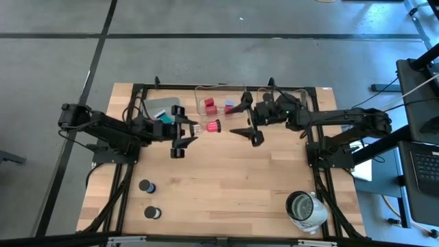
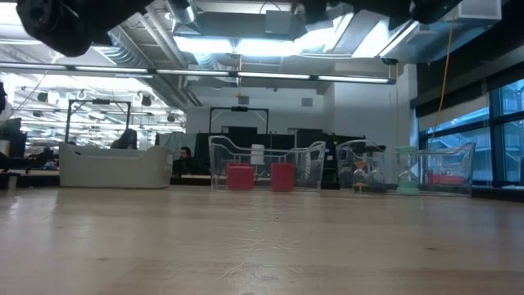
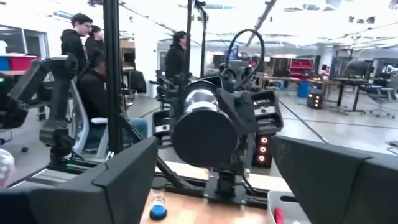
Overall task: Pick & Place Office items
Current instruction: Put the red hourglass into the right transparent bin
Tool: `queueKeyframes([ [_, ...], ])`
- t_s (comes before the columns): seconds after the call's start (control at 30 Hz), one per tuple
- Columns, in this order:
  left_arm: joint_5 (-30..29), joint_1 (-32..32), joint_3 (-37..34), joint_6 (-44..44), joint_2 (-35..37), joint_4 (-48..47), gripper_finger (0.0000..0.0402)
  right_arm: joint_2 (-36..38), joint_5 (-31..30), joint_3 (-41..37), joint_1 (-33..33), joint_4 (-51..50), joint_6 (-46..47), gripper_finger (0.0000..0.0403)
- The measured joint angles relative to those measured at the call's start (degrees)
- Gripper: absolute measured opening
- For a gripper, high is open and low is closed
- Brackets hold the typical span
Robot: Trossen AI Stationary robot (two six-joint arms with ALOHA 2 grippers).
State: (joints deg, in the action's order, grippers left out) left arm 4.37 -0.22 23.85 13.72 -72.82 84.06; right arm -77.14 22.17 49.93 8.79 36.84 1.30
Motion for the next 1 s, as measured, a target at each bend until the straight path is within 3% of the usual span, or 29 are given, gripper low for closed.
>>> queueKeyframes([
  [0.4,1.8,0.6,4.4,6.1,0.0,-3.8,0.0212,-2.0,-2.4,0.0,-0.1,1.9,0.4,0.0388],
  [1.0,4.2,2.4,8.7,6.2,-4.3,-4.9,0.0212,-4.3,-1.6,0.0,-0.8,9.0,1.3,0.0394],
])
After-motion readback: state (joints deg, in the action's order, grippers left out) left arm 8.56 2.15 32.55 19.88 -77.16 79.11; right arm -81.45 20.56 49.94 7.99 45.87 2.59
